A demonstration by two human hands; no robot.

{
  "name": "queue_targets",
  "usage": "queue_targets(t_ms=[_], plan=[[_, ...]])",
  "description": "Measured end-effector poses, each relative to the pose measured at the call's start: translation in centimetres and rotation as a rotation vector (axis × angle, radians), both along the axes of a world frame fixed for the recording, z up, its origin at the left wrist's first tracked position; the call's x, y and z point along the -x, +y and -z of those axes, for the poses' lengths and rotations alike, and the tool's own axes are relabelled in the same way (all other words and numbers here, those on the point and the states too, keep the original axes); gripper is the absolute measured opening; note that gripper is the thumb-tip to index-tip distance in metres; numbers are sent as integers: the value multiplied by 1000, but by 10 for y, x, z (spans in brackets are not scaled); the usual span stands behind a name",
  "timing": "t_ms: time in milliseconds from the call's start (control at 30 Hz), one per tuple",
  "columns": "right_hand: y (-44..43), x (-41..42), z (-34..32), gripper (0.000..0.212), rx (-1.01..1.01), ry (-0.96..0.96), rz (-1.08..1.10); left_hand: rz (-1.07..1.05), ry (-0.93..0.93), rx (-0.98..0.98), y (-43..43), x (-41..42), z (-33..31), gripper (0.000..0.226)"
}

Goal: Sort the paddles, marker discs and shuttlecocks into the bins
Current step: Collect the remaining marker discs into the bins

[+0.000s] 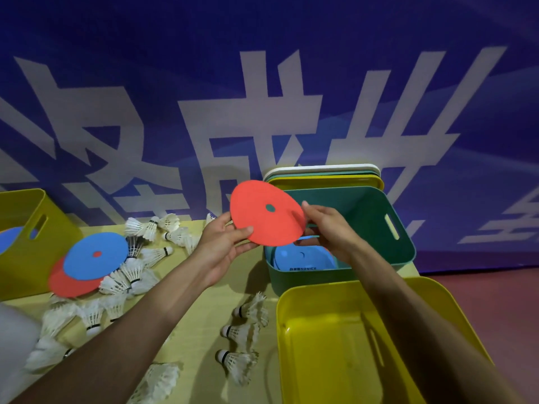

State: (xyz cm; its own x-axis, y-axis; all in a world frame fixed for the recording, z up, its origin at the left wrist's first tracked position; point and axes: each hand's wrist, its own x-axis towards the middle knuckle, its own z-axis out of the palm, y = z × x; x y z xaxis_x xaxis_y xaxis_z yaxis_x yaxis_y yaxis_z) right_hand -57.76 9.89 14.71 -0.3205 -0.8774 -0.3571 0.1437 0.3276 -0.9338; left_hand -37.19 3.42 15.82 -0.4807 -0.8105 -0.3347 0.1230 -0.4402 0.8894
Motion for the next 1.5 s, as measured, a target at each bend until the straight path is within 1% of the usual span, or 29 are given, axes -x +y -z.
queue_targets(t_ms=[67, 167, 300, 433, 500, 667, 767, 867, 933, 1067, 1233, 1400, 1500], plan=[[4, -1, -4, 29, 26, 24, 56, 16, -32, 23, 1, 2, -1, 39], [12, 3, -9, 30, 37, 76, 104, 53, -93, 54, 4, 5, -3, 37], [20, 16, -13, 26, 62, 137, 195, 83, -145, 91, 9, 8, -5, 31], [22, 36, -6, 26, 23, 213, 322, 68, -203, 121, 8, -1, -6, 28], [19, 42, 3, 25, -31, 287, 341, 51, -225, 129, 7, -7, -6, 27], [9, 42, 29, 25, -153, 400, 327, -5, -249, 122, 5, -23, -6, 20], [2, 39, 45, 27, -268, 455, 259, -21, -270, 129, 4, -35, -6, 21], [0, 36, 54, 40, -398, 671, 108, -38, -277, 131, 3, -45, -5, 21], [1, 30, 53, 42, -415, 744, 74, -48, -276, 131, 3, -50, -5, 20], [-3, 17, 46, 35, -340, 777, 78, -53, -265, 123, 4, -56, -3, 20], [-16, -12, 32, 29, -176, 846, 62, -63, -261, 129, 2, -70, -5, 19], [-35, -56, 16, 26, -8, 875, 19, -91, -284, 139, -8, -105, -5, 19], [-53, -88, 11, 26, 48, 895, -23, -124, -310, 151, -20, -136, -1, 19]])
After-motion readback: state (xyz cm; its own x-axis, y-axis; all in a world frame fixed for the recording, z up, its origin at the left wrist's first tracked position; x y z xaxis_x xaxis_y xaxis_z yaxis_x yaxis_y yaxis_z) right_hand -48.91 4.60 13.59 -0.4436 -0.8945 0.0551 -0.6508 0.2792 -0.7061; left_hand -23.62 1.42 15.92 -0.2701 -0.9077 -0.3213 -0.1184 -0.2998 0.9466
